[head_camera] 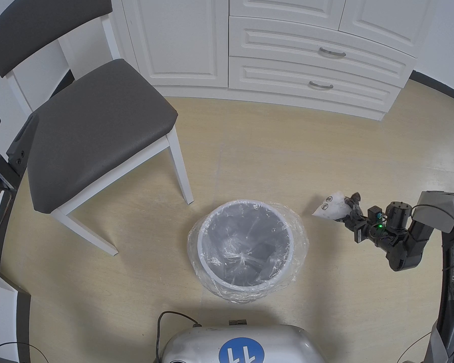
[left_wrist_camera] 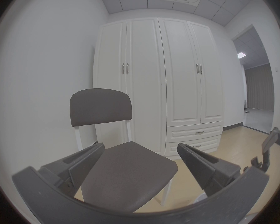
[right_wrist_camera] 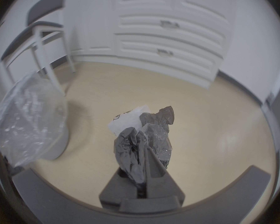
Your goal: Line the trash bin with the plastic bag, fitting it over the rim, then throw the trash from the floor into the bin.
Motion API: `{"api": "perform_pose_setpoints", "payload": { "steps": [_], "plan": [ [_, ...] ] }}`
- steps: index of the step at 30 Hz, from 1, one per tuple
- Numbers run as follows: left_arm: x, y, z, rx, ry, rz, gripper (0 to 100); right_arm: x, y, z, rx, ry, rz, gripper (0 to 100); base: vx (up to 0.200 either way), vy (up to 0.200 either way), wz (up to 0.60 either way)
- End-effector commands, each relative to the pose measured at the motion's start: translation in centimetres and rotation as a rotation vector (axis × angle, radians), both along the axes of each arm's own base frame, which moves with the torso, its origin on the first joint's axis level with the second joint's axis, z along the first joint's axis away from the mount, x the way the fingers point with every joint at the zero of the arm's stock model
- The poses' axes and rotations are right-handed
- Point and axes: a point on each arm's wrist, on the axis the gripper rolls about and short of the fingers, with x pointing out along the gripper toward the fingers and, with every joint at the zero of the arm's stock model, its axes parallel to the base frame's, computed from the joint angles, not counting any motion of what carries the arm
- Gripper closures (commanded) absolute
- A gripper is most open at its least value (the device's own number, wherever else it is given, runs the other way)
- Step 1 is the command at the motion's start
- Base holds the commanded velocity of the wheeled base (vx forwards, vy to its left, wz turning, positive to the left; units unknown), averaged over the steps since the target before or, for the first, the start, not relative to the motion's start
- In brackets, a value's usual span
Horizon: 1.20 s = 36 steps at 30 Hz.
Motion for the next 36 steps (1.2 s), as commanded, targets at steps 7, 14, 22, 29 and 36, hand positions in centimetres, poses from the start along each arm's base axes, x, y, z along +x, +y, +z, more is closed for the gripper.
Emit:
{"api": "perform_pose_setpoints", "payload": {
  "steps": [7,14,22,29,36],
  "plan": [
    [-0.7,-0.1,0.3,0.027,-0.024,0.002,0,-6.3,1.3,10.7,-0.444,-0.358,0.188,100,0.0,0.0,0.0],
    [-0.7,-0.1,0.0,0.045,-0.016,0.005,0,-6.9,1.9,12.7,-0.456,-0.414,0.198,100,0.0,0.0,0.0],
    [-1.4,-0.1,0.4,0.051,-0.048,0.0,0,-6.8,2.2,13.5,-0.481,-0.467,0.256,100,0.0,0.0,0.0],
    [-1.6,-0.2,0.5,0.055,-0.056,-0.009,0,-4.0,6.1,17.8,-0.628,-0.732,0.319,100,0.0,0.0,0.0],
    [-1.9,-0.2,0.5,0.086,-0.067,-0.023,0,-5.0,6.4,23.5,-1.026,-0.913,0.255,100,0.0,0.0,0.0]
  ]
}}
